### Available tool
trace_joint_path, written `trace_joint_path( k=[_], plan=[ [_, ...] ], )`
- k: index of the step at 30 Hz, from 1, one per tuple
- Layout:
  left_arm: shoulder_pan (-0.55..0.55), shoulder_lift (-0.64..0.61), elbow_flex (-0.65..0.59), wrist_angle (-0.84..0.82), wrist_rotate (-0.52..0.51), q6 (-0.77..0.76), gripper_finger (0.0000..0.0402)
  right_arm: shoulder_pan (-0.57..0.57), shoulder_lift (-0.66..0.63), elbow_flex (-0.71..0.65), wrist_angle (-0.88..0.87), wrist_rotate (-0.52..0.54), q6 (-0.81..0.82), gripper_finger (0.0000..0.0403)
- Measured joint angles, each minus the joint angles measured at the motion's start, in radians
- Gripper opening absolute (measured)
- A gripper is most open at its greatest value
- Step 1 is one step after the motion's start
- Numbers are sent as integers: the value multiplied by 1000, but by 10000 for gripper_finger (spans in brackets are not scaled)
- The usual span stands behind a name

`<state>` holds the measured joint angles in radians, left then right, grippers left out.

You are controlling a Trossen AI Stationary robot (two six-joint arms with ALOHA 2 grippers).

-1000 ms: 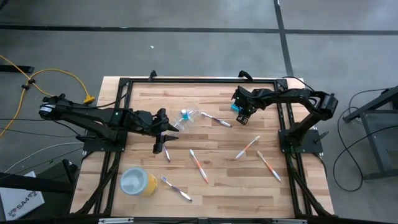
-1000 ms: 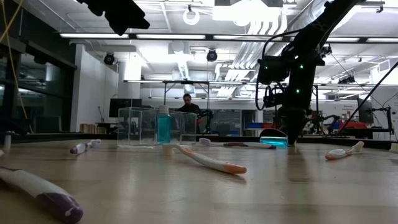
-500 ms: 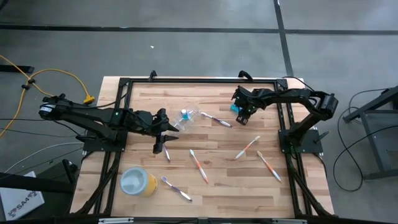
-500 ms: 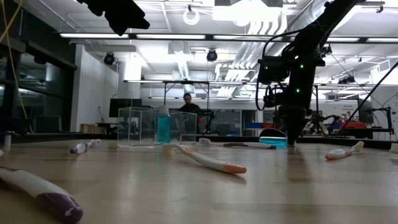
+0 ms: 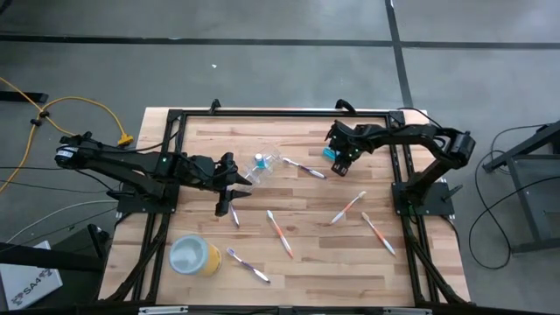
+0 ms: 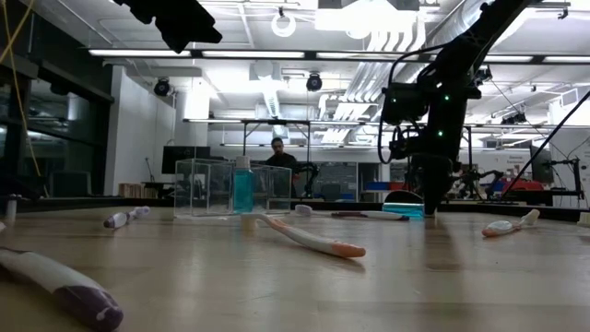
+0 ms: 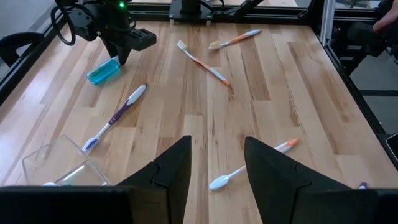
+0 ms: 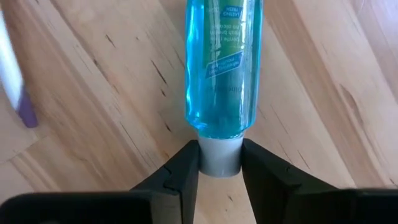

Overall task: Pick & Place toothbrushing station
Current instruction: Put the blue mouthwash into the transparent organizer

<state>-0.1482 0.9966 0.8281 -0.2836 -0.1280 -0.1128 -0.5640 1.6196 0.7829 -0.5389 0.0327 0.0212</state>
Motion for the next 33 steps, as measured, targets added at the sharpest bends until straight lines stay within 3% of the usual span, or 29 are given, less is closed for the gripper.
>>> trace_joint_path(
  k=[8, 16, 21, 26, 33],
  plan=[
    [0, 0, 0, 0, 1, 0, 143, 1, 36, 2, 21, -23, -22, 110],
    [0, 0, 0, 0, 1, 0, 143, 1, 39, -1, 35, -15, -19, 164],
    [0, 0, 0, 0, 1, 0, 143, 1, 39, -1, 48, -14, -23, 176],
    [0, 0, 0, 0, 1, 0, 143, 0, 39, -1, 54, -26, -25, 156],
    [0, 0, 0, 0, 0, 0, 143, 1, 39, -1, 55, -38, -27, 94]
  ],
)
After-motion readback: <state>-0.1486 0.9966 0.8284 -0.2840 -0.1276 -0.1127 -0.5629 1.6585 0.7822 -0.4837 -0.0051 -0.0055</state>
